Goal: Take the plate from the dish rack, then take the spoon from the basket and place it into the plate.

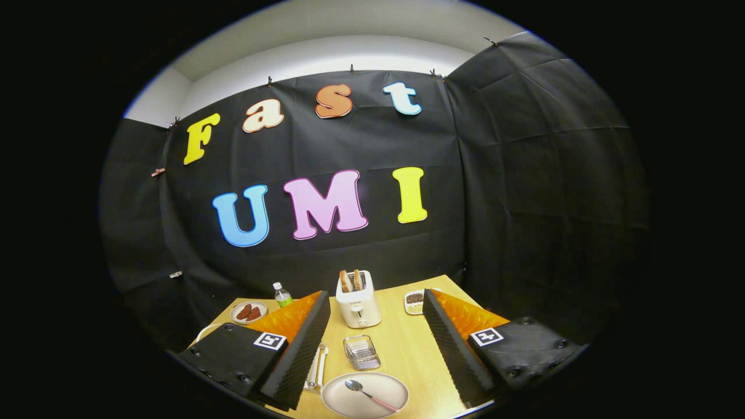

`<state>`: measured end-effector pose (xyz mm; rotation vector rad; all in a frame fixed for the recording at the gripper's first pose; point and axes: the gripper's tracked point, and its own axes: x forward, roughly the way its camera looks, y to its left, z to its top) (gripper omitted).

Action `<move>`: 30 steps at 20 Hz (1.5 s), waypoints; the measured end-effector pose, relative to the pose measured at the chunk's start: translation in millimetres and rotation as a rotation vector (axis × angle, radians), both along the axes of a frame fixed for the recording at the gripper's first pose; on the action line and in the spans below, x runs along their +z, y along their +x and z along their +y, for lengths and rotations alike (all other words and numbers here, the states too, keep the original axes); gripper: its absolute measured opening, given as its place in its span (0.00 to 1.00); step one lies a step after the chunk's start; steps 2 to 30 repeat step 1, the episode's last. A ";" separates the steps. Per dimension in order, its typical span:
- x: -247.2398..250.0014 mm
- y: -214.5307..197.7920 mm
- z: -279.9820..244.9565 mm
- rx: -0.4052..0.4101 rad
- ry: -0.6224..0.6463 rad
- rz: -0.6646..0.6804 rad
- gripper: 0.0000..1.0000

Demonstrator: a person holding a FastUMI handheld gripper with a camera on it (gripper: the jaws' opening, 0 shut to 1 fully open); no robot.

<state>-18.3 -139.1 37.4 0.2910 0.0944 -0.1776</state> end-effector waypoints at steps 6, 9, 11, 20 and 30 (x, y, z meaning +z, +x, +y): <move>0.3 0.4 2.4 0.003 0.003 0.003 0.98; 0.3 0.4 2.4 0.003 0.003 0.003 0.98; 0.3 0.4 2.4 0.003 0.003 0.003 0.98; 0.3 0.4 2.4 0.003 0.003 0.003 0.98; 0.3 0.4 2.4 0.003 0.003 0.003 0.98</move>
